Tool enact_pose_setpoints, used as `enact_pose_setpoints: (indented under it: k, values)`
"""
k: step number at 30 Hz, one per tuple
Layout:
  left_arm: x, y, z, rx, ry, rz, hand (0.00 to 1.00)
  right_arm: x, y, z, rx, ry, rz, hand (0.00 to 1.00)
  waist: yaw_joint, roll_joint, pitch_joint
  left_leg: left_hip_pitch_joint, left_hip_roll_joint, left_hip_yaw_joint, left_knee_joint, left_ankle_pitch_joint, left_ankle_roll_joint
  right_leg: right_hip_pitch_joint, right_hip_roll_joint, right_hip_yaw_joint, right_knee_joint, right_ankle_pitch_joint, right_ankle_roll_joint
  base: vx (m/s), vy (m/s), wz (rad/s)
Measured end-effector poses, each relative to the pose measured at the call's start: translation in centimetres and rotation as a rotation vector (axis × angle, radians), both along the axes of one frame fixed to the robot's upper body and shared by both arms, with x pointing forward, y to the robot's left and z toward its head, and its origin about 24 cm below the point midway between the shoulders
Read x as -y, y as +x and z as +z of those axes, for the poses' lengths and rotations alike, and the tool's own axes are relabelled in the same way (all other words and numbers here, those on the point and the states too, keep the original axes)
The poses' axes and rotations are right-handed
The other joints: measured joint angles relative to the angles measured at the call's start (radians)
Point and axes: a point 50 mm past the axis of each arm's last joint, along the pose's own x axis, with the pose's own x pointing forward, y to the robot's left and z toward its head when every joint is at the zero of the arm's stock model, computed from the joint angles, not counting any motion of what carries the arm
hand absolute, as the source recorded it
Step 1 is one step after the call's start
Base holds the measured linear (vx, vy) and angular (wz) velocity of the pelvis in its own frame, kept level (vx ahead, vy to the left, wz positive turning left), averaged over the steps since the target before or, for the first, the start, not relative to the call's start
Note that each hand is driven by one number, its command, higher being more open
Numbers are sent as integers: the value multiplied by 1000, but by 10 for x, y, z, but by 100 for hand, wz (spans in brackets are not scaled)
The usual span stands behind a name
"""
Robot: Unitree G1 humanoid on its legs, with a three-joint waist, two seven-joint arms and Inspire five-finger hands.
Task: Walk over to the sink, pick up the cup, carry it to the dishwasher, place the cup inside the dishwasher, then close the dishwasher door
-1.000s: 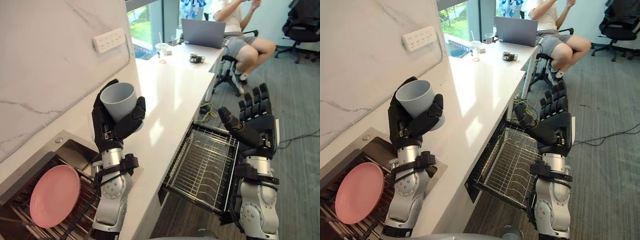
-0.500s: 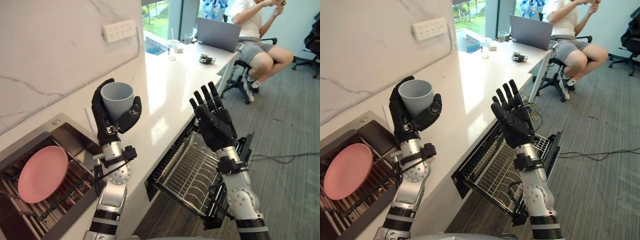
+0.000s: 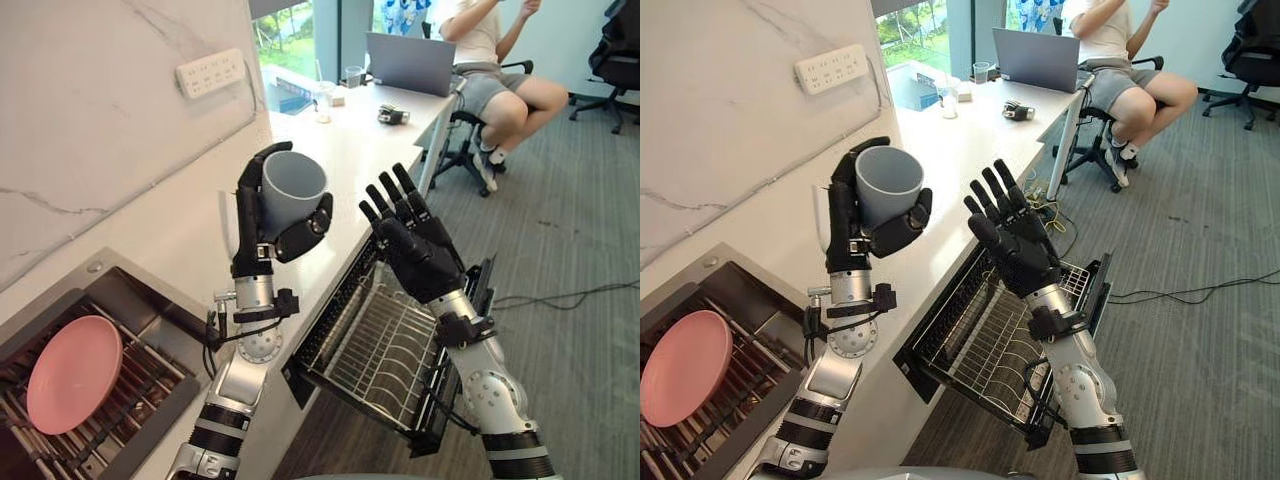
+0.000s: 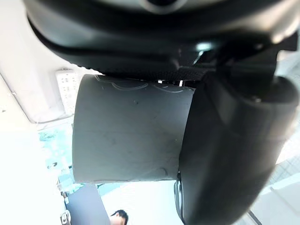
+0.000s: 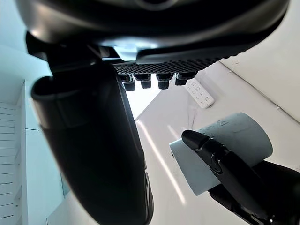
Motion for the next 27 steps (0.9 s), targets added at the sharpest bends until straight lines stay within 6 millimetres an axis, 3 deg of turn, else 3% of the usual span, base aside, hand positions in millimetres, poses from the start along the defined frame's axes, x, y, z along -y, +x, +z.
enact_pose_setpoints:
  k: [5, 15, 27]
  values:
    - [14, -2, -4, -25, 65, -94, 0, -3, 2, 0, 6, -124, -70, 100, -1, 0, 0, 1, -11, 3, -12, 7, 10, -1, -7, -6, -14, 21, 3, -57, 27, -2]
    - [36, -6, -7, -59, 159, -249, 0, -14, 12, 18, 67, -188, -66, 100, -1, 2, -2, -17, -29, 4, -19, 28, 26, -18, -21, -7, -26, 56, 4, -71, 22, -1]
    - [41, -4, -6, -75, 189, -266, 0, -13, 19, 19, 54, -364, -52, 100, 0, 1, -27, -29, -51, -10, -55, 63, 40, -35, -32, -23, -26, 72, 5, -42, 8, 5]
